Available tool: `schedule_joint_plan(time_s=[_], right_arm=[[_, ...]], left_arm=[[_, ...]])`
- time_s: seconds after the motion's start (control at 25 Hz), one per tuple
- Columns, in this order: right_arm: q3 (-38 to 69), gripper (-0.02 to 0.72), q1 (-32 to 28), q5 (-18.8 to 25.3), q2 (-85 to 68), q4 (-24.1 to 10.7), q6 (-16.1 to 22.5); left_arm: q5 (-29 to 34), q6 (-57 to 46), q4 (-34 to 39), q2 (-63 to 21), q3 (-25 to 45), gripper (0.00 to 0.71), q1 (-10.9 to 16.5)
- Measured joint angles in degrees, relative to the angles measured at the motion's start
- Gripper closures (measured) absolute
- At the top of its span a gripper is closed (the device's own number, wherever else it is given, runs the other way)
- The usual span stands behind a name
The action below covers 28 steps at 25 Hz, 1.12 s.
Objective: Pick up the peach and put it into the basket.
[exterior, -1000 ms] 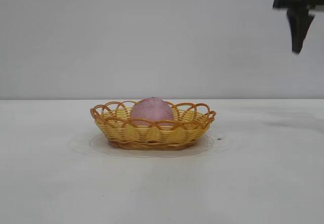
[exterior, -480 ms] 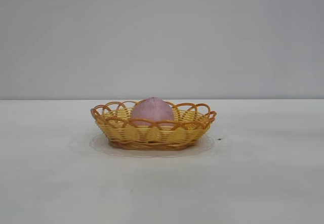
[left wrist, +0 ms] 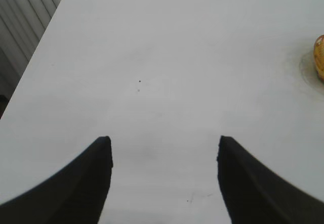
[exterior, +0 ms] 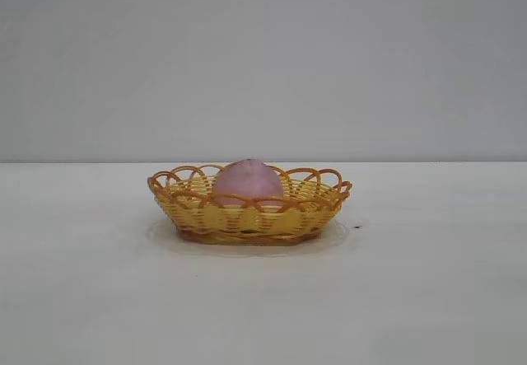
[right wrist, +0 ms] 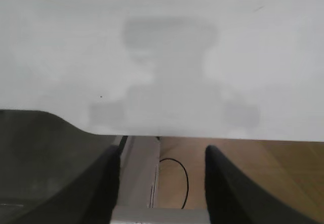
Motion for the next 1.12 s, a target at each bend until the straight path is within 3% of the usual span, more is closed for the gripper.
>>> schedule_joint_plan(time_s=[0.12,0.16,0.36,0.4,1.12], right_arm=[[0.05,0.341,0.0,0.11,-10.85,0.0,-0.1],[0.05,0.393,0.0,0.22,-14.92,0.1,-0.1],[0.05,0.391,0.0,1.09,-32.26,0.1,-0.1],[0.05,0.437,0.0,1.55,-33.63,0.1,-0.1],[0.05,0.441,0.0,1.71,-34.15,0.52,-1.41]], left_arm=[[0.0,0.0,0.0,0.0,0.0,0.274,0.0],[0.0,0.0,0.0,0.0,0.0,0.274,0.0],[0.0,0.0,0.0,0.0,0.0,0.274,0.0],[0.0,0.0,0.0,0.0,0.0,0.274,0.0],[0.0,0.13,0.0,-0.1,0.0,0.274,0.0]])
